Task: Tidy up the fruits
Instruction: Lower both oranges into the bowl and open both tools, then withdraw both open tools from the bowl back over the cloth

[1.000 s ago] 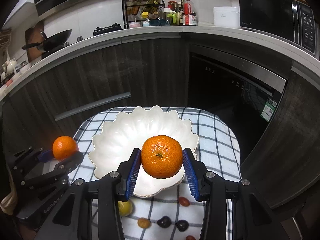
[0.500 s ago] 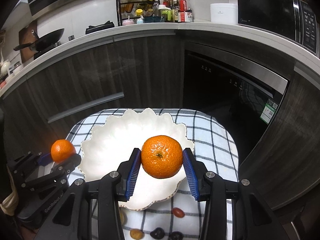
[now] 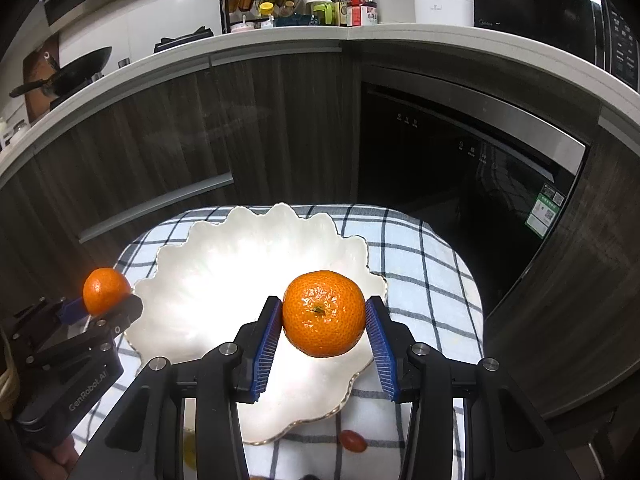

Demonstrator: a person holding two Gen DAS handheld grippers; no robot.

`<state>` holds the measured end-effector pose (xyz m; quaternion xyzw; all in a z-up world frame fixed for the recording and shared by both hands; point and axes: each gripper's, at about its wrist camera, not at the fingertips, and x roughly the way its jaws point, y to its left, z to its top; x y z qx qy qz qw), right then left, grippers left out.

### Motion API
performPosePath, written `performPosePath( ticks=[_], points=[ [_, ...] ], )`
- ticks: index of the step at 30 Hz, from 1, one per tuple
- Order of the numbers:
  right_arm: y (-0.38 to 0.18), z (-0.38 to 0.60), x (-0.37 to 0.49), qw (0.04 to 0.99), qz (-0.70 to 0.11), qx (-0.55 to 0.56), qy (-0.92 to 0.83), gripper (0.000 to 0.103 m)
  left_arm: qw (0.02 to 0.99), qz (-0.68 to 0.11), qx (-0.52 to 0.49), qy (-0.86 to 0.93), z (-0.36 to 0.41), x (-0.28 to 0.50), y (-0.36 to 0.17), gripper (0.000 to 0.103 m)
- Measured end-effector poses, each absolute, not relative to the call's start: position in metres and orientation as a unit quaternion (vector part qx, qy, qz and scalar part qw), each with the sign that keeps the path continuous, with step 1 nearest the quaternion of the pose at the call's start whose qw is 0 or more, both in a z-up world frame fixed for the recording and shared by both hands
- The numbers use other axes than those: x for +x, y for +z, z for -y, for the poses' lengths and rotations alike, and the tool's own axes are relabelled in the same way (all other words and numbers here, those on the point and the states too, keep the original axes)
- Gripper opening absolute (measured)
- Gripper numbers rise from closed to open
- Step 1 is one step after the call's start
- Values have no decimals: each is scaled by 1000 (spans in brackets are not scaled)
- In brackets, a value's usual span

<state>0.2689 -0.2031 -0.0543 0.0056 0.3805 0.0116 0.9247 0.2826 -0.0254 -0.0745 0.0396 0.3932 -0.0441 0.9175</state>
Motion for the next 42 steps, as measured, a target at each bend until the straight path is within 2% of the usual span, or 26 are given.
performPosePath(
  ticks=[21,22,25,28,30,32,42],
  points=[
    [-87,202,299,912,-409,11,14,45,902,-428,43,-39,30,305,-102,41],
    [-88,203,300,912,-410,12,15,45,901,-429,43,-39,30,305,-102,43],
    [-89,204,302,909,-416,19,16,45,904,-422,47,-39,31,304,-99,64],
    [-90,206,304,905,-423,33,26,49,907,-417,49,-37,31,305,-94,71],
    [-89,207,305,906,-421,34,18,71,908,-415,48,-34,29,306,-91,75],
    [-85,208,303,912,-409,34,10,81,910,-412,48,-30,28,305,-89,84],
    [-70,206,300,919,-394,17,-3,82,913,-405,42,-23,24,302,-80,93]
  ],
)
